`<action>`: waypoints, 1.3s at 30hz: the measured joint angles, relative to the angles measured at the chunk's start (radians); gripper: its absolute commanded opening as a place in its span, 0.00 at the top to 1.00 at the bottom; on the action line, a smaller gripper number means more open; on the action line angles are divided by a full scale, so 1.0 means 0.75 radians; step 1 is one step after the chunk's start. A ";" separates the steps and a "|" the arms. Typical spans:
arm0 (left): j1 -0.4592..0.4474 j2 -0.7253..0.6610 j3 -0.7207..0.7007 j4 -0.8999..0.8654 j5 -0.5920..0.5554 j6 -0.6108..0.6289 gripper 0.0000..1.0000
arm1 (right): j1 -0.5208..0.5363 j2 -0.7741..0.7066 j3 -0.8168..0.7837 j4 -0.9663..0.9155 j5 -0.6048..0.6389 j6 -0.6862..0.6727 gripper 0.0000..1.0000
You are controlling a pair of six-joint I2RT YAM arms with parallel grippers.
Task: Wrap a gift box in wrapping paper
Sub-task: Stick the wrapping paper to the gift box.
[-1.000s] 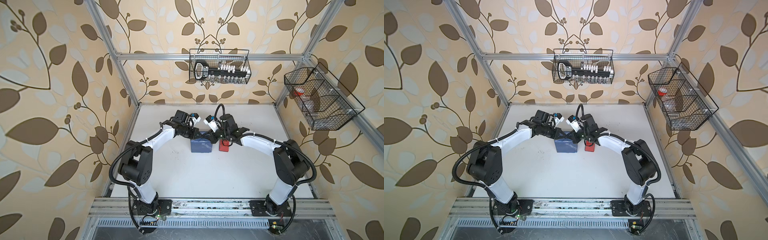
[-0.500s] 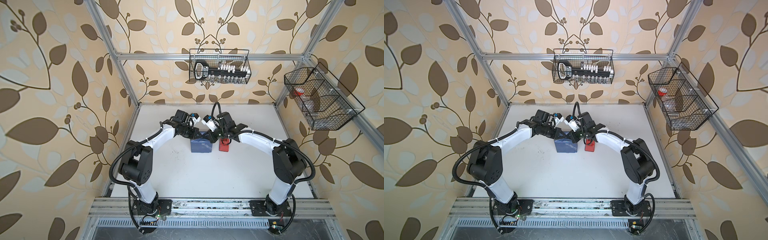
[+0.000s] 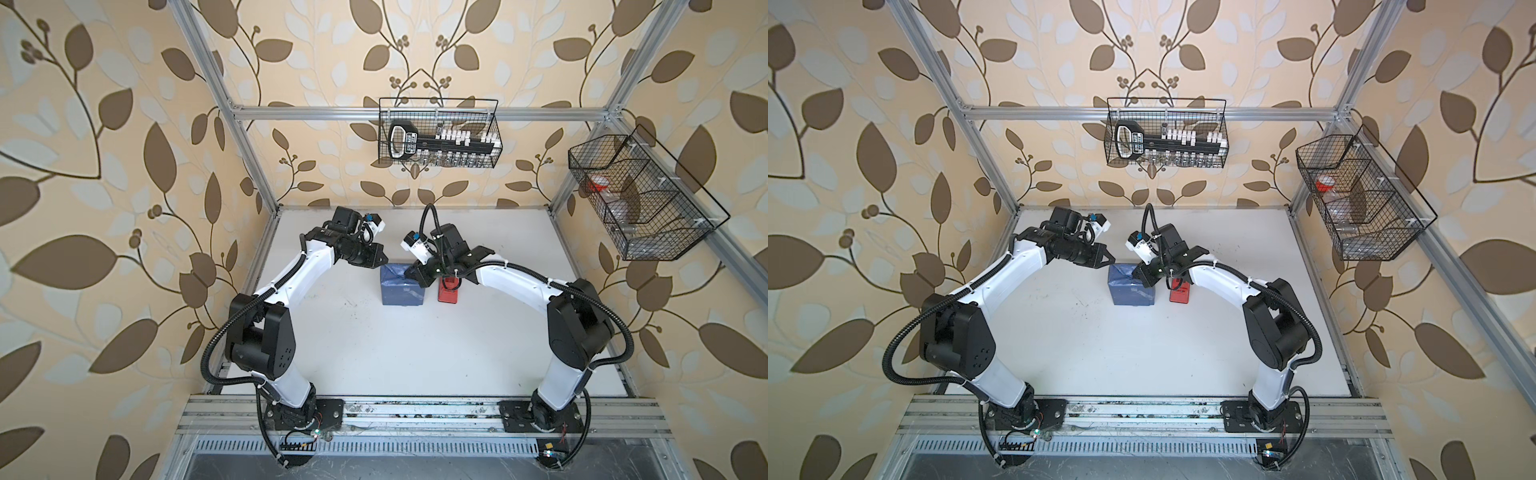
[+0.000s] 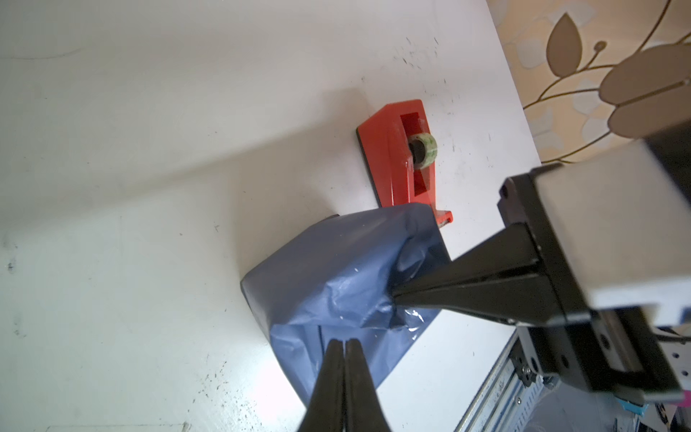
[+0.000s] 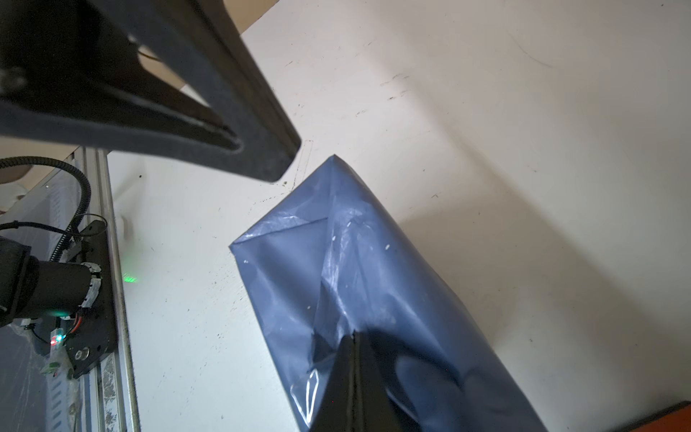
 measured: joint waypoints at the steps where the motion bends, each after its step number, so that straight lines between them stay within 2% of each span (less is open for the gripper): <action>1: 0.000 0.009 -0.001 0.003 0.005 -0.008 0.97 | 0.001 0.000 0.002 -0.003 0.002 -0.001 1.00; 9: -0.027 0.145 -0.015 0.074 0.055 -0.035 0.98 | 0.001 0.000 0.025 -0.031 0.007 0.005 1.00; 12: -0.027 0.145 -0.026 0.105 0.056 -0.031 0.99 | -0.010 -0.003 0.053 -0.051 0.005 0.025 1.00; 20: -0.027 0.137 -0.048 0.151 0.055 -0.026 1.00 | -0.032 -0.028 0.043 0.105 -0.010 0.190 1.00; 32: -0.027 0.125 -0.068 0.169 0.055 -0.026 1.00 | 0.002 -0.047 -0.208 0.367 -0.015 0.260 1.00; 39: -0.027 0.125 -0.068 0.174 0.047 -0.024 1.00 | 0.001 -0.146 -0.216 0.312 -0.006 0.273 1.00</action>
